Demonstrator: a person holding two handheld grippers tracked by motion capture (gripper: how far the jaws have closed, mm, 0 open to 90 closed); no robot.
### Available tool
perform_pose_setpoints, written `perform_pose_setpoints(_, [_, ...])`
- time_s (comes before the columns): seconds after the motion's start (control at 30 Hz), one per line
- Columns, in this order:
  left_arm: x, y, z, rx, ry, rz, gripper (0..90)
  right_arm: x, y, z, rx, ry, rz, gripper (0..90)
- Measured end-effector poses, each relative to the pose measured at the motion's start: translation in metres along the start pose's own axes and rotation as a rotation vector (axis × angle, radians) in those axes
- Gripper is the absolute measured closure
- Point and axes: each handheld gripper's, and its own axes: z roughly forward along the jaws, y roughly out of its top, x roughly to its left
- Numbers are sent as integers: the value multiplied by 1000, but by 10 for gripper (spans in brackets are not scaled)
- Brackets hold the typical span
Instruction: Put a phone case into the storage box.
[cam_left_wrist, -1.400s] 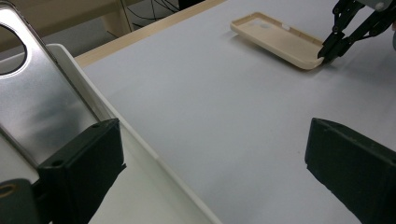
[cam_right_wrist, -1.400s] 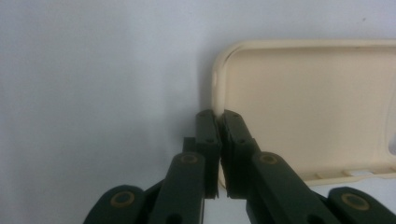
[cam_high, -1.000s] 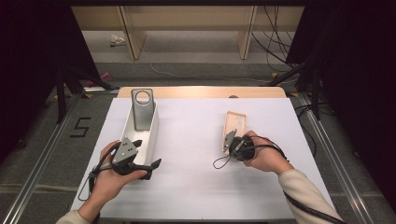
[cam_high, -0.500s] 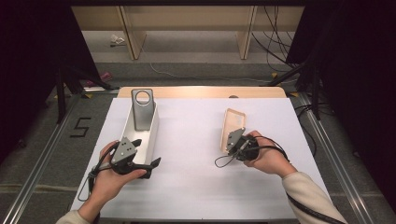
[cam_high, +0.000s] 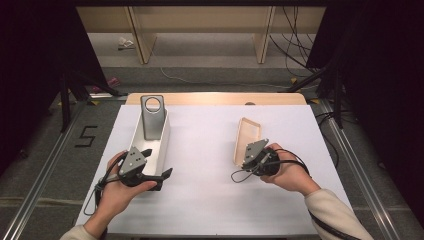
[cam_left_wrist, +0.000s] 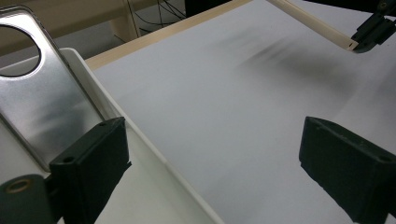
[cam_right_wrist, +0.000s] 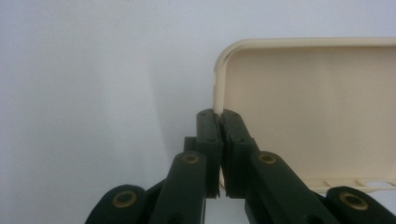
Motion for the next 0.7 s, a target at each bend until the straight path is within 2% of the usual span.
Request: perform_pose_setpoints(0.7, [-1, 2, 1, -3, 1, 0, 100, 11, -7, -5, -38, 11, -1, 878])
